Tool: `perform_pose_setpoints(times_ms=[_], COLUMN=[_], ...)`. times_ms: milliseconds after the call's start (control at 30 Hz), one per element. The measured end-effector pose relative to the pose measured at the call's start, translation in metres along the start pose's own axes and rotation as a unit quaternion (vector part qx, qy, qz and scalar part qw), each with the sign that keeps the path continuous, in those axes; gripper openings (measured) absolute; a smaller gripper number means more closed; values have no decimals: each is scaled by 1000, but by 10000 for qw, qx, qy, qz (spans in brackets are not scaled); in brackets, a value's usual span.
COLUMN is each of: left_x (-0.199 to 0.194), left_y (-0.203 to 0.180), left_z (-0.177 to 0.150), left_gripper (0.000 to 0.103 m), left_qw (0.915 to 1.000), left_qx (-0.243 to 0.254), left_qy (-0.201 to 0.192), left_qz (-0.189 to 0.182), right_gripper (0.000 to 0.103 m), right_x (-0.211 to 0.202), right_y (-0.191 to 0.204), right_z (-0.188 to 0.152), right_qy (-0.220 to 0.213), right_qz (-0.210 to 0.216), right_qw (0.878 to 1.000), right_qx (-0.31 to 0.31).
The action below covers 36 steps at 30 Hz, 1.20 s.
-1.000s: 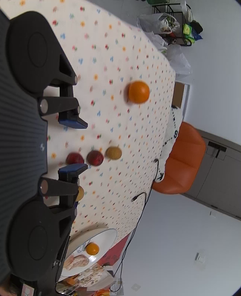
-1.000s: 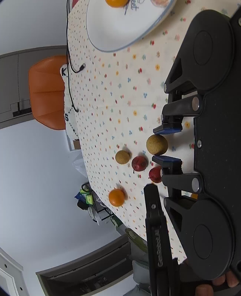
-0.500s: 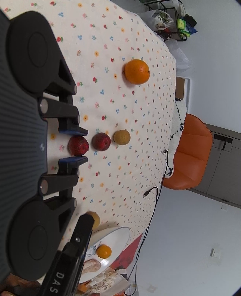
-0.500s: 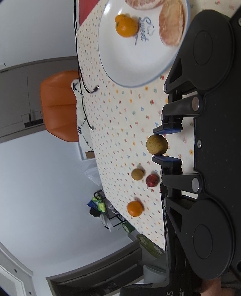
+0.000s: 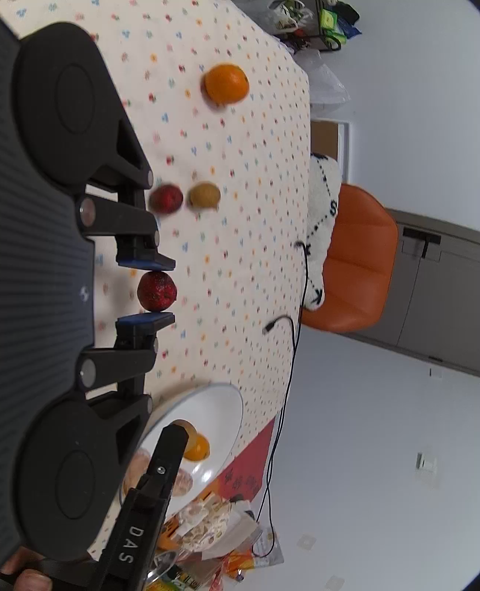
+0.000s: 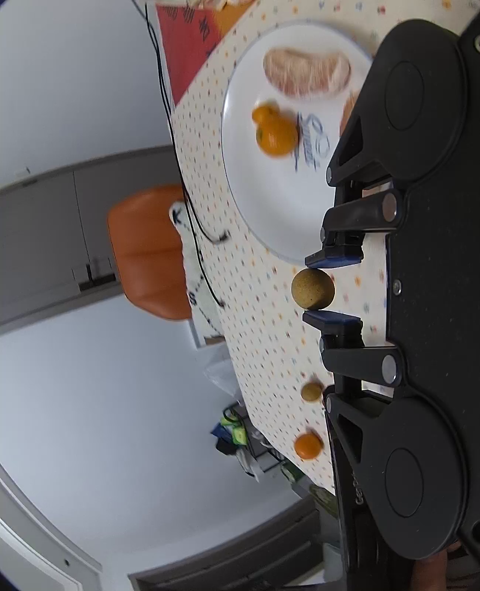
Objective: Organize fruits
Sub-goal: 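Grasp the red plum with the left gripper, then carry the plum and yellow fruit over the white plate and open both grippers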
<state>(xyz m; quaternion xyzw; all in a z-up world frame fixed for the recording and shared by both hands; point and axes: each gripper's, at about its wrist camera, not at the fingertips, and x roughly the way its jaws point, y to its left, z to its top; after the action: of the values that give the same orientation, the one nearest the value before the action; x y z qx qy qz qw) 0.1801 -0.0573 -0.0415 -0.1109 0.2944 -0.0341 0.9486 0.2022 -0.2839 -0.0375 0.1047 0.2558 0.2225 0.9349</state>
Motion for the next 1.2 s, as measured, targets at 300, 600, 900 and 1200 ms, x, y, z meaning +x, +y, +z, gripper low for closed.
perform_pose_setpoints(times_ms=[300,600,900,1200], left_x=[8,14,29,40], left_y=[-35,-70,-91,-106], left_z=[1,1,0,4], left_gripper=[22,22,22,22], left_qw=[9996,9985,9977,9968], left_qx=[197,413,505,601], left_qy=[-9,-19,59,81], left_qz=[-186,-365,-456,-512], right_gripper=[23,23,23,35], right_x=[-19,-33,-35,-36], right_y=[-34,-69,-92,-103], right_z=[-1,-4,-2,-2], right_qy=[-159,-293,-376,-470], right_qz=[-160,-368,-449,-379], right_qw=[9994,9974,9956,9943], right_qx=[260,542,725,880])
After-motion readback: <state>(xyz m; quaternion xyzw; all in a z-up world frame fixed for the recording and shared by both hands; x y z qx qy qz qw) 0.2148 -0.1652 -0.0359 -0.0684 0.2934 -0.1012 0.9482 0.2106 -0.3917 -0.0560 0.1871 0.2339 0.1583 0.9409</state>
